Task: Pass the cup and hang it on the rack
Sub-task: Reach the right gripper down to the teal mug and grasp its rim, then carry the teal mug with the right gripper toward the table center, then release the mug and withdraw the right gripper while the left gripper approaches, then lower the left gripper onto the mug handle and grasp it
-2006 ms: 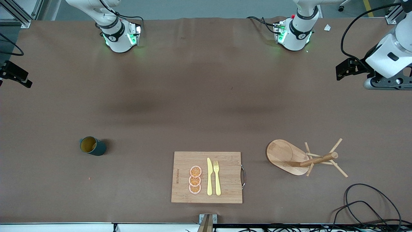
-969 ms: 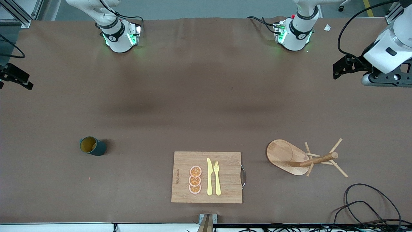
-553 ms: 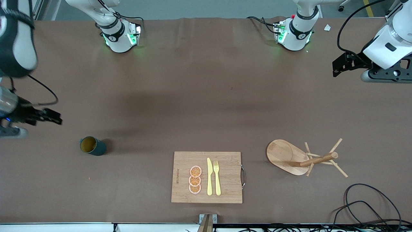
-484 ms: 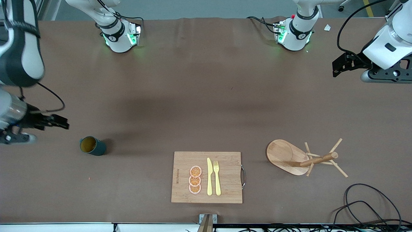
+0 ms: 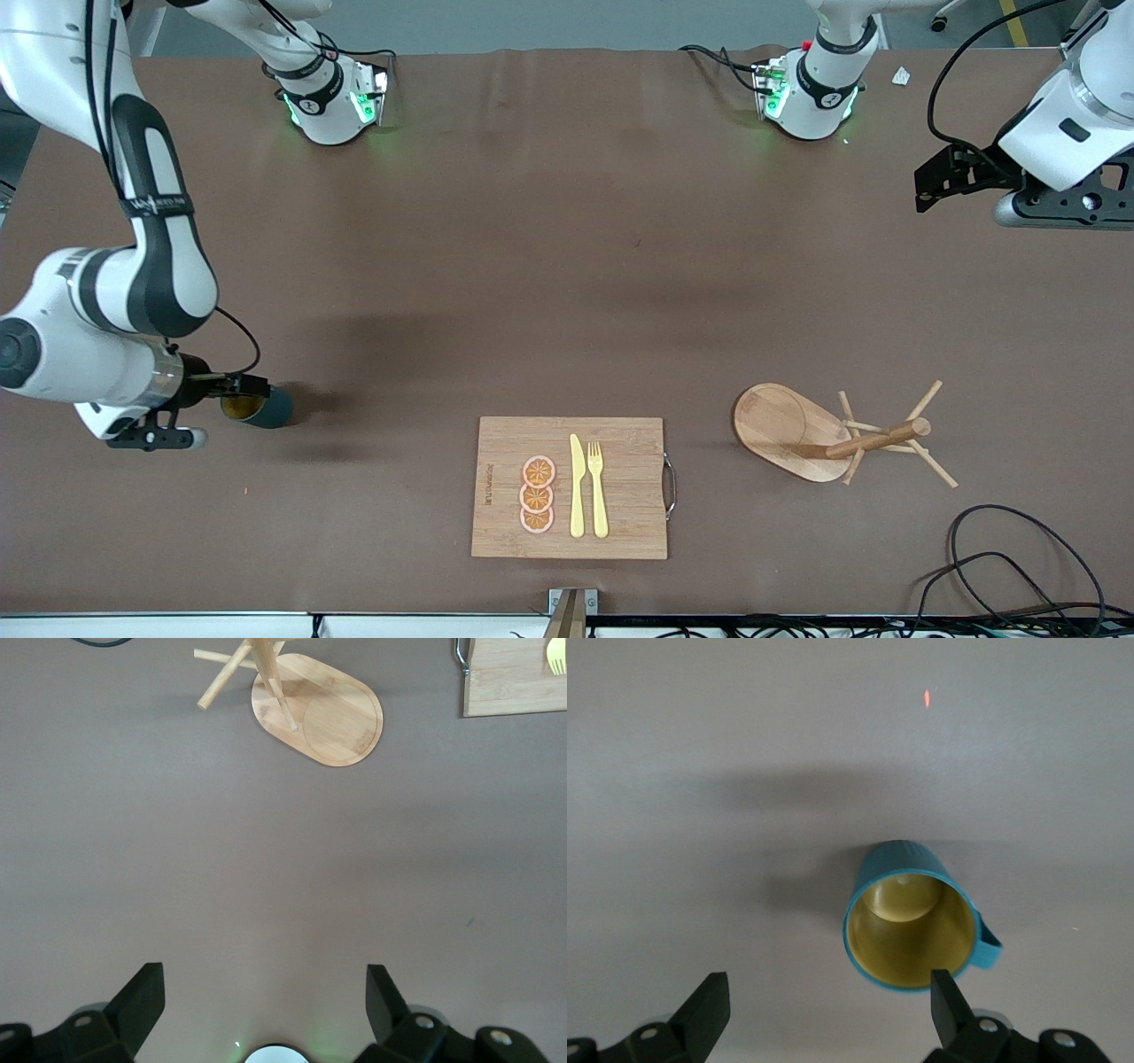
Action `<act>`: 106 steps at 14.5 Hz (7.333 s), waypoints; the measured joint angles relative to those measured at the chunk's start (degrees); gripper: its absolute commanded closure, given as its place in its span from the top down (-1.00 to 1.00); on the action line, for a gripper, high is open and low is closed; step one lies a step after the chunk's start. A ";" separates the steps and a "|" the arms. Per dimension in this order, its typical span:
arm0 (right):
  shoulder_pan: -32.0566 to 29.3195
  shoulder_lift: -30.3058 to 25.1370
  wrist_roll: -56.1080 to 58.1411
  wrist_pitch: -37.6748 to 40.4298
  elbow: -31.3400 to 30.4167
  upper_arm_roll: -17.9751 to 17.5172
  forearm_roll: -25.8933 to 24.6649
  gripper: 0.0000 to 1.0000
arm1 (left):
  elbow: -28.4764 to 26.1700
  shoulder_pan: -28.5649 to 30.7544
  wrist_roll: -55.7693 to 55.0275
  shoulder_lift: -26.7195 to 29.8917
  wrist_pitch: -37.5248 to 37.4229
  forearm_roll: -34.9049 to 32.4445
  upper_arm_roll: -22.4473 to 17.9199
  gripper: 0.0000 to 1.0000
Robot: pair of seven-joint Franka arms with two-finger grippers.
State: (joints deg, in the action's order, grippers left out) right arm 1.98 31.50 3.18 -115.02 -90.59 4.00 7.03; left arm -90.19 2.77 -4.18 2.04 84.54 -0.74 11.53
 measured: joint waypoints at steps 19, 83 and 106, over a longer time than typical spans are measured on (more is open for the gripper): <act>4.89 6.65 -5.32 -5.83 3.29 -0.12 -1.67 -0.99 | -0.03 -0.07 0.00 -0.10 2.91 0.02 0.08 1.00; -1.86 -31.08 1.00 13.18 -0.34 4.99 -4.75 1.00 | 8.86 -25.64 -66.93 -16.96 4.99 -12.37 7.05 1.00; -0.30 -33.16 -2.64 20.35 -0.08 2.99 -8.66 1.00 | 16.44 -62.79 -126.91 -52.78 11.98 -33.39 -9.24 0.77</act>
State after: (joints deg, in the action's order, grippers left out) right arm 1.68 -1.66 0.54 -94.67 -90.67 6.99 -1.63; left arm -73.76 -60.01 -131.09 -50.74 96.52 -34.13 2.30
